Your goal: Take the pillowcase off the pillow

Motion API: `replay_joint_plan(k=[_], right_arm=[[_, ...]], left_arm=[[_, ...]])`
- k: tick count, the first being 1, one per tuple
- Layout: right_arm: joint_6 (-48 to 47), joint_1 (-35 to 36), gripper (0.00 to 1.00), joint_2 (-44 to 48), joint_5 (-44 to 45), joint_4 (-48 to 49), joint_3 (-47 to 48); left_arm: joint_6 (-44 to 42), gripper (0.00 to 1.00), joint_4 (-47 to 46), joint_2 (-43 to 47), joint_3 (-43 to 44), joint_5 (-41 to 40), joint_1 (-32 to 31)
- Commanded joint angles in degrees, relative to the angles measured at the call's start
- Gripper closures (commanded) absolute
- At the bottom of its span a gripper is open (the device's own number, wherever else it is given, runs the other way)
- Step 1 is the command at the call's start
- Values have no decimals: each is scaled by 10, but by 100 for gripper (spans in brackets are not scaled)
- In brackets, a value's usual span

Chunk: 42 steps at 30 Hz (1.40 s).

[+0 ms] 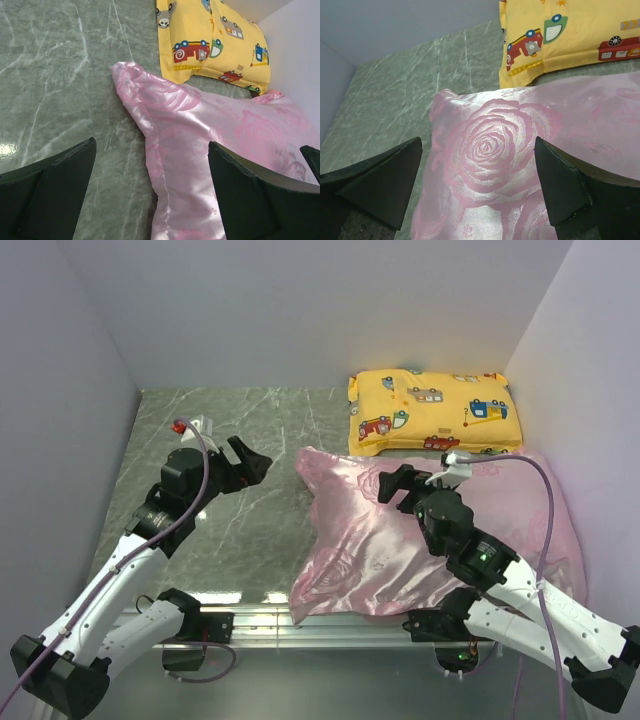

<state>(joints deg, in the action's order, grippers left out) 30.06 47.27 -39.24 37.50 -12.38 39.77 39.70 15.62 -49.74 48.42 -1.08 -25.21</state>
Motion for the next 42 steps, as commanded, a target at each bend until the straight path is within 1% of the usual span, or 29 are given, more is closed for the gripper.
replay_joint_plan(k=[1, 3, 6, 9, 13, 14, 16, 21, 23, 25, 28, 31, 32, 33, 34, 35, 36, 38, 40, 42], right_arm=[[-9, 4, 0, -12, 14, 6, 15], [-11, 4, 0, -19, 16, 3, 21], [-12, 3, 0, -29, 15, -5, 29], [-14, 3, 0, -36, 14, -12, 36], [-14, 3, 0, -49, 13, -26, 46], [-15, 4, 0, -53, 12, -28, 48], [-15, 3, 0, -57, 12, -38, 52], [-13, 2, 0, -67, 14, -45, 44], [-11, 4, 0, -74, 12, -46, 42], [-11, 4, 0, -85, 12, -49, 42], [-9, 4, 0, -94, 17, -55, 41], [-9, 3, 0, -108, 14, -54, 38], [-10, 3, 0, -110, 13, -55, 39], [-11, 4, 1, -113, 11, -56, 38], [-11, 4, 1, -118, 9, -58, 41], [-11, 4, 1, -121, 10, -61, 42], [-12, 4, 1, -123, 8, -64, 46], [-16, 4, 1, -130, 4, -71, 51], [-29, 4, 1, -134, -6, -77, 64], [-44, 3, 2, -138, -21, -78, 84]], left_arm=[[-8, 1, -37, -3, -1, 13, 0], [-11, 1, -39, -7, -3, 18, 1], [-15, 1, -66, -17, -17, 77, 0], [0, 1, -104, -32, -33, 107, -19], [1, 1, -103, -83, -26, 75, -82], [0, 1, -104, -93, -25, 61, -108], [-2, 1, -111, -122, -22, 53, -132], [-2, 1, -152, -178, -19, 67, -201], [4, 1, -196, -196, -25, 74, -222], [10, 1, -247, -216, -36, 103, -230], [21, 1, -290, -256, -45, 127, -241], [34, 2, -323, -303, -41, 130, -246], [41, 7, -328, -314, -40, 128, -247], [44, 31, -328, -323, -38, 122, -247], [49, 50, -325, -334, -34, 115, -246], [50, 67, -315, -337, -31, 87, -246], [50, 98, -293, -333, -24, 68, -244], [53, 100, -264, -321, -21, 17, -237], [66, 100, -228, -285, -29, -7, -221], [85, 100, -182, -238, -43, -43, -177]])
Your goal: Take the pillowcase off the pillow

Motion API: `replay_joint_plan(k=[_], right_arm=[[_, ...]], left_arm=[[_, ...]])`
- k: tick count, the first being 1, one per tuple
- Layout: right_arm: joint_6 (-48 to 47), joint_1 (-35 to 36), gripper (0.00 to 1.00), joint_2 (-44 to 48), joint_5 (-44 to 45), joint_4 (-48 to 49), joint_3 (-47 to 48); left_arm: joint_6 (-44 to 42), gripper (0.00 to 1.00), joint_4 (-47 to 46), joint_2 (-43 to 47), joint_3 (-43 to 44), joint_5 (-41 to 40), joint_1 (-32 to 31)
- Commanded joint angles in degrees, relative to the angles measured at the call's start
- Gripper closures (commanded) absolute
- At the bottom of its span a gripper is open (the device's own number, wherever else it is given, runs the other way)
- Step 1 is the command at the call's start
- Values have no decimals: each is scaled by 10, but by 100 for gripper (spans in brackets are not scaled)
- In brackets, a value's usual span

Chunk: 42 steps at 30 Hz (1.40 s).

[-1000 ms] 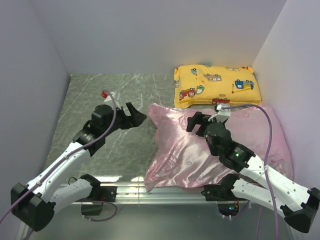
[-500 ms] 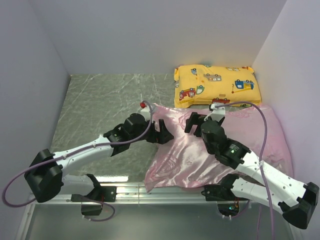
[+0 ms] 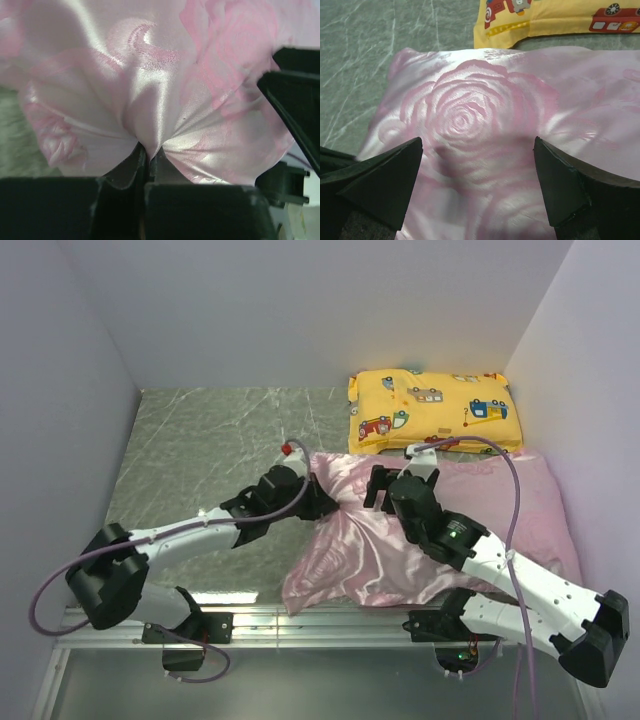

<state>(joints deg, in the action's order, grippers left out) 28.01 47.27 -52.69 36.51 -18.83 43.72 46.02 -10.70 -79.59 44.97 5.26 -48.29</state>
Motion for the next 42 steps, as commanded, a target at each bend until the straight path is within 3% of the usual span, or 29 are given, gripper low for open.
replay_joint_plan(k=[1, 5, 11, 20, 31, 33, 34, 35, 36, 42], right_arm=[[-30, 4, 2, -9, -18, -21, 53], [-78, 5, 3, -25, -98, -31, 95], [-124, 59, 4, -62, -141, -58, 151], [-217, 256, 2, -163, 49, -86, 175], [-273, 281, 3, -313, 190, -78, 169], [-275, 272, 25, -342, 195, -78, 201], [-275, 266, 44, -349, 188, -93, 217], [-276, 260, 93, -354, 186, -97, 249], [-275, 255, 100, -358, 189, -101, 265], [-321, 254, 100, -328, 107, -132, 427]], left_arm=[[31, 100, 91, 79, -17, -107, 77], [59, 100, 143, 184, -55, -119, 199], [62, 100, 211, 273, -49, -161, 282], [29, 100, 224, 232, 4, -116, 323], [12, 99, 230, 221, 37, -82, 329], [8, 100, 232, 222, 48, -81, 329], [4, 99, 233, 225, 51, -78, 329], [1, 99, 237, 225, 56, -78, 329], [-1, 99, 239, 227, 65, -77, 329], [-41, 97, 262, 218, 129, -72, 329]])
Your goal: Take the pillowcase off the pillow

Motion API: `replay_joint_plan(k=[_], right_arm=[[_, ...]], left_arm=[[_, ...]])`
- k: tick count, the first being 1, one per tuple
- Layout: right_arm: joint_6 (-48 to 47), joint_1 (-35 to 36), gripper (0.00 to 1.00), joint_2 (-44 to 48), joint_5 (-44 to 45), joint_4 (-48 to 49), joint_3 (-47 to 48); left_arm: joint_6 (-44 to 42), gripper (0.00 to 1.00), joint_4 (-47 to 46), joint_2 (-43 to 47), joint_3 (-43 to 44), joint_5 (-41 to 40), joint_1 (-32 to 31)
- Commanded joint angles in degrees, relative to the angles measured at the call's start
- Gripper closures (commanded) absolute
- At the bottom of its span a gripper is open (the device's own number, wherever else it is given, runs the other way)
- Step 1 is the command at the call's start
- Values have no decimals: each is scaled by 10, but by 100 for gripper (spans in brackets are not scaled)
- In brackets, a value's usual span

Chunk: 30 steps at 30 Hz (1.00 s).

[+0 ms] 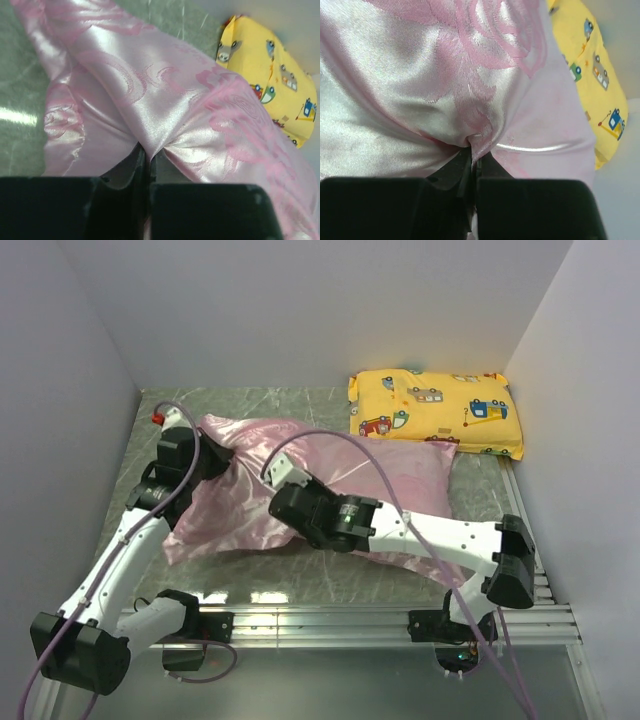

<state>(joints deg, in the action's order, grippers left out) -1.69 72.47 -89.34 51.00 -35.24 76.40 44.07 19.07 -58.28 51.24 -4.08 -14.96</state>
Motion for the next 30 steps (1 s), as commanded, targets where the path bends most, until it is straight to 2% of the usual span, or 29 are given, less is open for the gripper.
replay_joint_plan(k=[1, 2, 4, 5, 7, 8, 10, 11, 14, 15, 17, 18, 22, 26, 30], right_arm=[[-25, 1, 100, 43, -77, 23, 123], [-24, -1, 100, 48, -101, 15, 147], [-7, -21, 100, 51, -170, -15, 222], [2, -34, 100, 48, -196, -26, 271], [33, -73, 100, 36, -253, -52, 311], [45, -131, 100, 29, -333, -58, 336], [77, -200, 100, 15, -460, -40, 330], [90, -278, 100, 9, -606, -22, 301], [153, -366, 100, -59, -757, 53, 259], [184, -408, 100, -119, -835, 80, 256], [222, -435, 100, -184, -902, 119, 244], [250, -453, 100, -249, -943, 147, 245], [254, -452, 100, -352, -932, 144, 269], [280, -450, 100, -338, -915, 212, 203], [245, -442, 100, -316, -870, 175, 227]], left_arm=[[-31, 92, -33, 2, 78, 24, -4], [-36, 76, -32, 2, 89, 31, -4], [-50, 54, -33, 8, 121, 35, -3], [-54, 36, -35, 11, 142, 46, -4], [-70, 25, -32, 20, 169, 50, -4], [-75, 18, -26, 21, 203, 51, -4], [-88, 15, -12, 22, 234, 59, -4], [-91, 13, -7, 23, 260, 62, -4], [-90, 12, -3, 26, 278, 81, -5], [-86, 11, -2, 27, 277, 88, -5], [-82, 11, -3, 31, 265, 90, -6], [-80, 11, -2, 34, 258, 89, -6], [-70, 11, -4, 50, 213, 86, -8], [-58, 11, -13, 64, 142, 79, -15], [-29, 12, -45, 66, 56, 57, -51]])
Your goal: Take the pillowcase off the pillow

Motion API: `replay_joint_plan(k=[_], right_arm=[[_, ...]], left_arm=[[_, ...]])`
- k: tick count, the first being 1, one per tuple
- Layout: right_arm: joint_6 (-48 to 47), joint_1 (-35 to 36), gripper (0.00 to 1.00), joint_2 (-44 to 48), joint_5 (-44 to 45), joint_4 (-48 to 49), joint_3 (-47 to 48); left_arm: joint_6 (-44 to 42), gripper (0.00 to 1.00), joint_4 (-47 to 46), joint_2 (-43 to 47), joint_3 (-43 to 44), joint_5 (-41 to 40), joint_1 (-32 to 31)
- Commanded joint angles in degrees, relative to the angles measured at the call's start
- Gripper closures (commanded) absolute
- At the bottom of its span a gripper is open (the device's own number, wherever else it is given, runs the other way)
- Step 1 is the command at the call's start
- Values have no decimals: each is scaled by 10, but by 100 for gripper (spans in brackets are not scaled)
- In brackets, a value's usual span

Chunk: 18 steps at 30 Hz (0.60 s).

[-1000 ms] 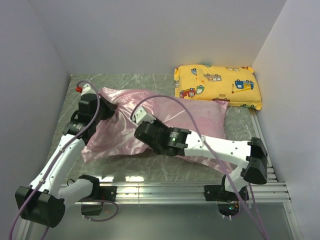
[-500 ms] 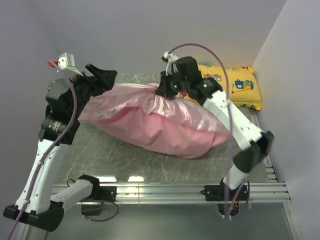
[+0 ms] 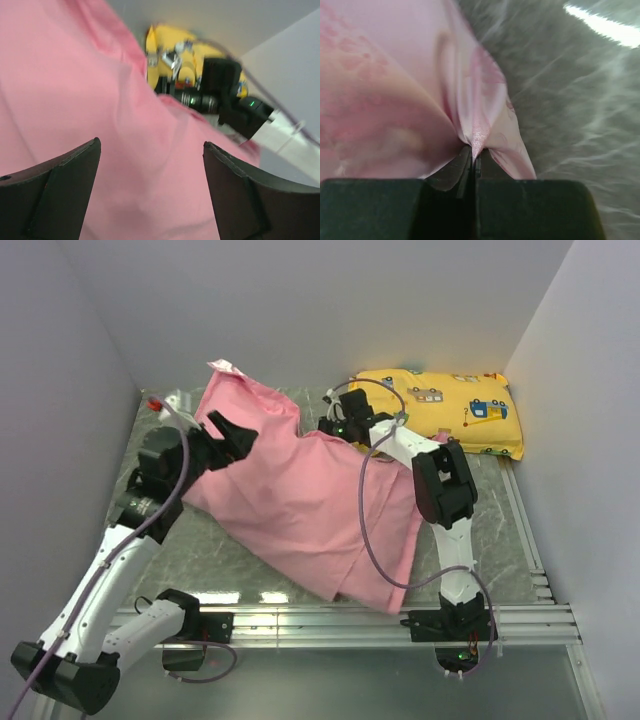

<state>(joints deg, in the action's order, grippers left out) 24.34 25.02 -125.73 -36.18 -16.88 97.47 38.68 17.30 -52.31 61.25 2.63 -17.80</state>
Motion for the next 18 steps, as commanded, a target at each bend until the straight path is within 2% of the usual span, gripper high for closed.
replay_joint_plan(k=[1, 3, 4, 6, 7, 9, 10, 13, 14, 16, 18], right_arm=[[-17, 36, 100, 49, 4, -10, 23], [-29, 51, 100, 44, 16, -36, 59], [-36, 59, 100, 37, 25, -52, 79], [-57, 78, 94, 19, 84, -103, 142], [-58, 80, 87, 16, 104, -116, 158], [-45, 79, 75, 32, 151, -123, 178], [-38, 78, 58, 42, 168, -123, 178], [-25, 75, 36, 99, 242, -128, 178], [-23, 76, 33, 115, 260, -127, 176], [-16, 75, 29, 167, 296, -131, 172], [-9, 76, 26, 224, 316, -137, 157]], left_arm=[[31, 12, -44, 3, -60, -17, -47], [41, 12, -62, -14, -95, -46, -81], [42, 12, -67, -22, -100, -61, -120], [40, 12, -67, -51, -100, -108, -158], [38, 13, -63, -60, -98, -123, -186], [37, 17, -57, -89, -96, -147, -197], [40, 20, -54, -100, -95, -168, -197], [52, 60, -58, -145, -85, -226, -196], [56, 85, -60, -157, -73, -231, -192], [72, 99, -73, -192, -57, -220, -168], [87, 100, -83, -219, -30, -200, -146]])
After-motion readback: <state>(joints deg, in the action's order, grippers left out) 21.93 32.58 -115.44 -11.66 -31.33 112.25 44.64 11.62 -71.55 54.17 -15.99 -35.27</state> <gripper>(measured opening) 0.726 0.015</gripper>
